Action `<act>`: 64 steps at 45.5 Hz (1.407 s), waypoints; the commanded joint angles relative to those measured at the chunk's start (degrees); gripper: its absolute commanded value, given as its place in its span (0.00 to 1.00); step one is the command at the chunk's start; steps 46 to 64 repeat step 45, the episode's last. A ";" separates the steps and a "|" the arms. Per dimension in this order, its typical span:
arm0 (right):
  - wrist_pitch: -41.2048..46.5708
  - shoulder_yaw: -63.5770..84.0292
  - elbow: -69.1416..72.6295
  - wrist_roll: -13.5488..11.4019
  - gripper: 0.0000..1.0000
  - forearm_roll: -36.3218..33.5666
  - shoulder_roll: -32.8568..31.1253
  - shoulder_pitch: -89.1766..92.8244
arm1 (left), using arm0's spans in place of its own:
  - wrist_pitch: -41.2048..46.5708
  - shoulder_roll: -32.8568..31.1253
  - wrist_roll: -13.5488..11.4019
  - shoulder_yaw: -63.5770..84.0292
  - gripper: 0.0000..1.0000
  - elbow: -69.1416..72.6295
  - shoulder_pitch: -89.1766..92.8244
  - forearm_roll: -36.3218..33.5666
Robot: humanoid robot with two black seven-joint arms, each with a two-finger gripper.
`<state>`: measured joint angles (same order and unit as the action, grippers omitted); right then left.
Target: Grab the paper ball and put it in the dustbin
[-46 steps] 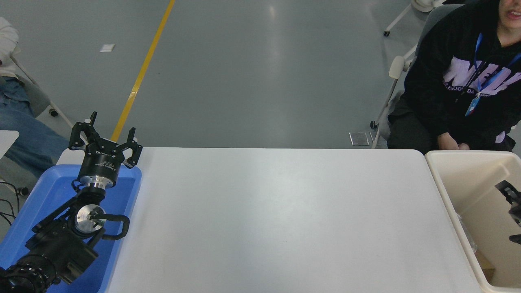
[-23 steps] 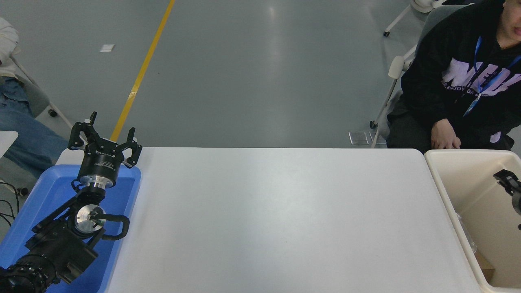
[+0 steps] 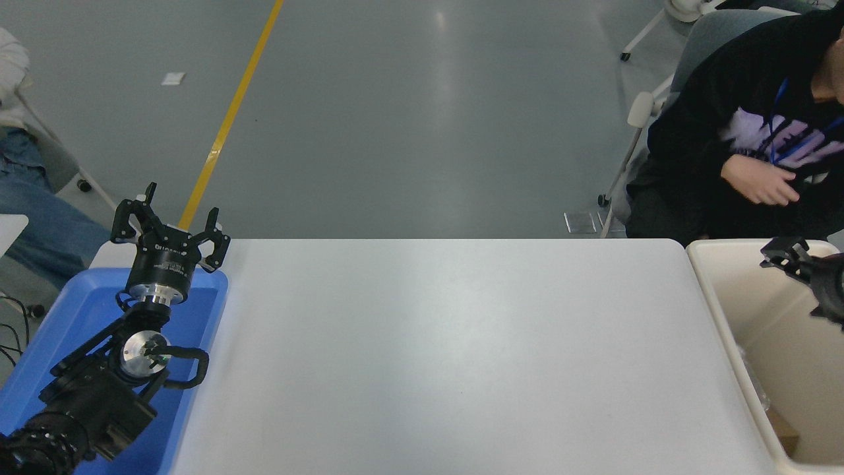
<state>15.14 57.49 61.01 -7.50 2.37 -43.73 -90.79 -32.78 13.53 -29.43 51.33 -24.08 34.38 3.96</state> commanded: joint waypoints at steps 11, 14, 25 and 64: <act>29.86 15.63 7.28 -0.06 1.00 -0.09 12.43 -33.48 | 0.00 -0.08 -0.10 0.00 0.99 0.00 -0.01 0.09; 29.86 15.81 7.45 -0.06 1.00 0.26 15.94 -35.85 | 0.00 0.01 -0.10 0.00 0.99 0.00 -0.01 0.09; 29.86 14.93 12.19 0.03 1.00 -0.26 25.26 -45.17 | 0.00 -0.08 -0.10 -0.09 0.99 0.00 -0.01 0.09; 29.86 15.19 12.73 0.12 1.00 -2.72 28.52 -48.96 | 0.00 0.01 -0.01 0.00 0.99 0.00 -0.01 0.09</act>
